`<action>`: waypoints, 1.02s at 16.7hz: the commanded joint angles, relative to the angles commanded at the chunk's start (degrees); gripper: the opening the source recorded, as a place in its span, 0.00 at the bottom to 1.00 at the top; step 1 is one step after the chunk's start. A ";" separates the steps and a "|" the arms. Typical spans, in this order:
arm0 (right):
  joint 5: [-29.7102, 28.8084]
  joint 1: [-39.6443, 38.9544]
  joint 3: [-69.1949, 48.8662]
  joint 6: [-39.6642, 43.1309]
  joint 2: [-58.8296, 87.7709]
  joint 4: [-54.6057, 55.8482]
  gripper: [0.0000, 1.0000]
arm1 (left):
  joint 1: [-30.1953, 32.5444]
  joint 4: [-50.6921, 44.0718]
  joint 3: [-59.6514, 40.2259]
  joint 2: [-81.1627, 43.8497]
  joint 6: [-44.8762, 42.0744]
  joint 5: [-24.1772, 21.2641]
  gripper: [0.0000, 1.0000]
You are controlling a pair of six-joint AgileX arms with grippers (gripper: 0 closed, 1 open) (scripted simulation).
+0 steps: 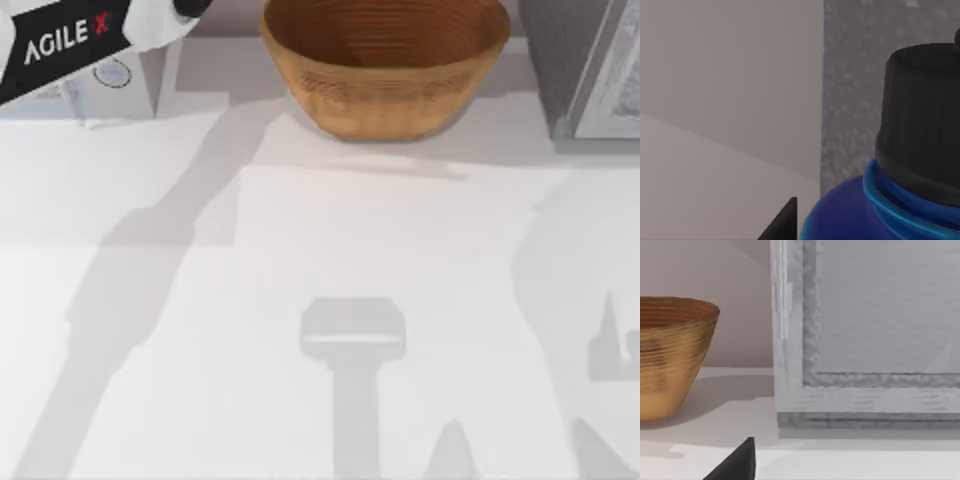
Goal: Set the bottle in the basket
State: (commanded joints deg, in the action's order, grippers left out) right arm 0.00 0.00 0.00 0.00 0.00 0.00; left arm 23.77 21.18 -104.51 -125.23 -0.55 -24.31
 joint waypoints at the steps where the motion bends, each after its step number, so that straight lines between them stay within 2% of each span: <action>1: 0.00 0.00 0.00 0.00 0.00 0.00 1.00 | 0.00 0.00 0.00 0.00 0.00 0.00 0.00; 6: 0.00 0.00 0.00 0.00 0.00 0.00 1.00 | -0.14 0.09 -0.42 -0.35 -0.06 -0.10 0.00; 17: 0.00 0.00 0.00 0.00 0.00 0.00 1.00 | 1.24 -0.79 -9.19 -8.38 0.04 1.06 0.00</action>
State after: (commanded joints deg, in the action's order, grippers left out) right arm 0.00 0.00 0.00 0.00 0.00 0.00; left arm 25.01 20.39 -113.70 -133.60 -0.52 -23.25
